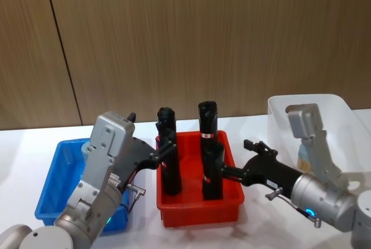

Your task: Pick the cotton swabs from the blue box and place them into the white box.

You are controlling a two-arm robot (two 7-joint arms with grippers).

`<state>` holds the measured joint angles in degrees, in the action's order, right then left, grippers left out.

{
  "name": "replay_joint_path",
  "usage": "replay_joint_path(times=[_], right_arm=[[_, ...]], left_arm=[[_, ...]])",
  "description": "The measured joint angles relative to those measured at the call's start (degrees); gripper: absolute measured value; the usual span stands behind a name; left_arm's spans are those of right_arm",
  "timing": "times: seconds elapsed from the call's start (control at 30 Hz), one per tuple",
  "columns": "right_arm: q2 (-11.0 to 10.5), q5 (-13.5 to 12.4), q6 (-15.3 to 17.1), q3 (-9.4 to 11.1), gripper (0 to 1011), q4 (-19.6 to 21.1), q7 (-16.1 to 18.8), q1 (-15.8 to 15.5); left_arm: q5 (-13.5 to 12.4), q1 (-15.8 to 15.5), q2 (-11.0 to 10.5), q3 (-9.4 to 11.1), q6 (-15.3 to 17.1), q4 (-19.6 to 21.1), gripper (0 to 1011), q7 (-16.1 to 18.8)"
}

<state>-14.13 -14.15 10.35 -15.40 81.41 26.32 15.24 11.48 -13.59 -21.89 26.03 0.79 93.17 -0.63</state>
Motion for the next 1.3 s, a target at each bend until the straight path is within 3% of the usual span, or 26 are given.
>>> replay_joint_path(times=[0.43, 1.07, 1.3], right_arm=[[2.57, 2.2, -0.59, -1.53, 1002, -6.94, 1.23, 4.22], [5.6, 3.83, -2.04, -3.0, 1002, -15.17, 0.12, 9.16], [6.26, 4.46, -2.48, -3.44, 870, -17.07, -0.01, 10.23]], left_arm=[[0.0, 0.0, 0.0, 0.0, 0.0, 0.0, 1004, 0.0], [0.0, 0.0, 0.0, 0.0, 0.0, 0.01, 1004, 0.0], [0.0, 0.0, 0.0, 0.0, 0.0, 0.0, 1004, 0.0]])
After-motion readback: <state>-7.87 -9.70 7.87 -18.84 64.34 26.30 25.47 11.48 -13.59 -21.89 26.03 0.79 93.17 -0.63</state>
